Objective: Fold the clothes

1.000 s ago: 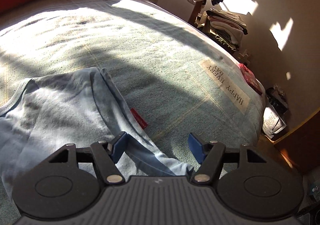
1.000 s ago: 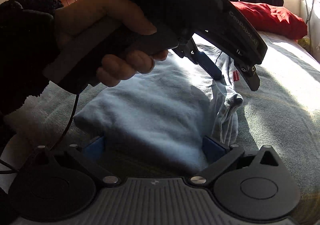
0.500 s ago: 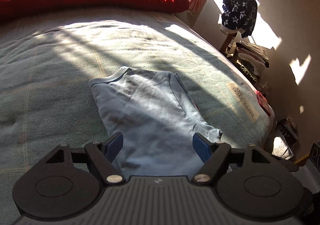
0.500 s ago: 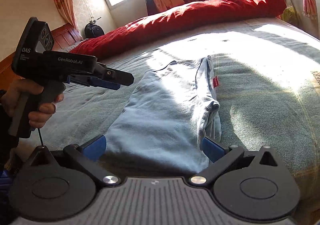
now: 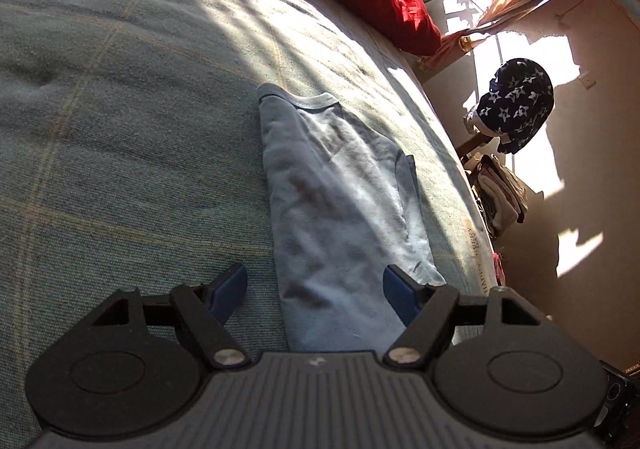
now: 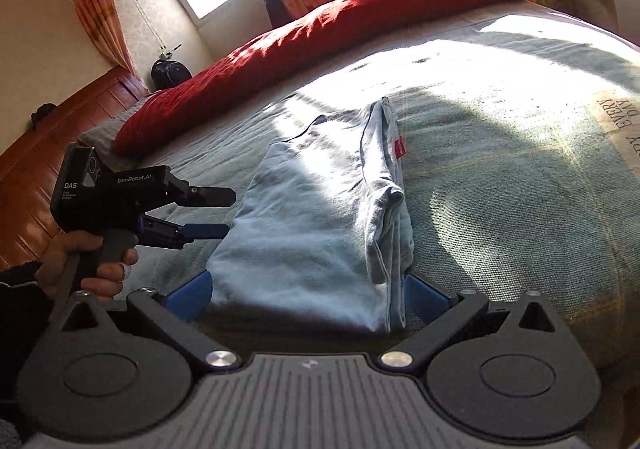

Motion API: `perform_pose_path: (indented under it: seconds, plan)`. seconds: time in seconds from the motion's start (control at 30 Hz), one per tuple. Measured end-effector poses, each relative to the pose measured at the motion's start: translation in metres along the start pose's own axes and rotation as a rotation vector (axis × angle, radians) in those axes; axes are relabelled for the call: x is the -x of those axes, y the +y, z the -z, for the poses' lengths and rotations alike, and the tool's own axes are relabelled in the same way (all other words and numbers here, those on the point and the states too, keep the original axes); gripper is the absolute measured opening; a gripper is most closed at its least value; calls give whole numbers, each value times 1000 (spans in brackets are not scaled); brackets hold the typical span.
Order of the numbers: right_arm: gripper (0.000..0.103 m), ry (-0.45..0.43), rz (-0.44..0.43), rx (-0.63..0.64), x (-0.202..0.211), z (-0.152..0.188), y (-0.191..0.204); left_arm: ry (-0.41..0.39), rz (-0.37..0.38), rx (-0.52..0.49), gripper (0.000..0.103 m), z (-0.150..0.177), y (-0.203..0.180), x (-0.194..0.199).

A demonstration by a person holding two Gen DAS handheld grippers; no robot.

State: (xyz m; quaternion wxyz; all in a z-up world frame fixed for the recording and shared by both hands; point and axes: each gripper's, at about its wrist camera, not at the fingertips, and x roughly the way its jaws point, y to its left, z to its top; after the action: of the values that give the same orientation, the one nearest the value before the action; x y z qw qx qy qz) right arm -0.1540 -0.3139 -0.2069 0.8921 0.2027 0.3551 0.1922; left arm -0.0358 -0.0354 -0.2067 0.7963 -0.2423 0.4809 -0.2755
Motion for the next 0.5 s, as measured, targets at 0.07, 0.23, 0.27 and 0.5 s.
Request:
perform_pose_path:
  seconds: [0.07,0.23,0.27,0.5]
  plan:
    - [103,9,-4,-28,-3,-1,-7,-2,3,7,74,-5,4,-5]
    - [103,32,-13,-97,-9,-5,-23,8,16,17,74,-25,9,-22]
    - [103,35,-14,-109,-11,-6,-26,10,17,15,74,-29,10,-25]
    - [103,81,-86,-249,-26,-18,-53,27,36,-13,74,-54,11,-49]
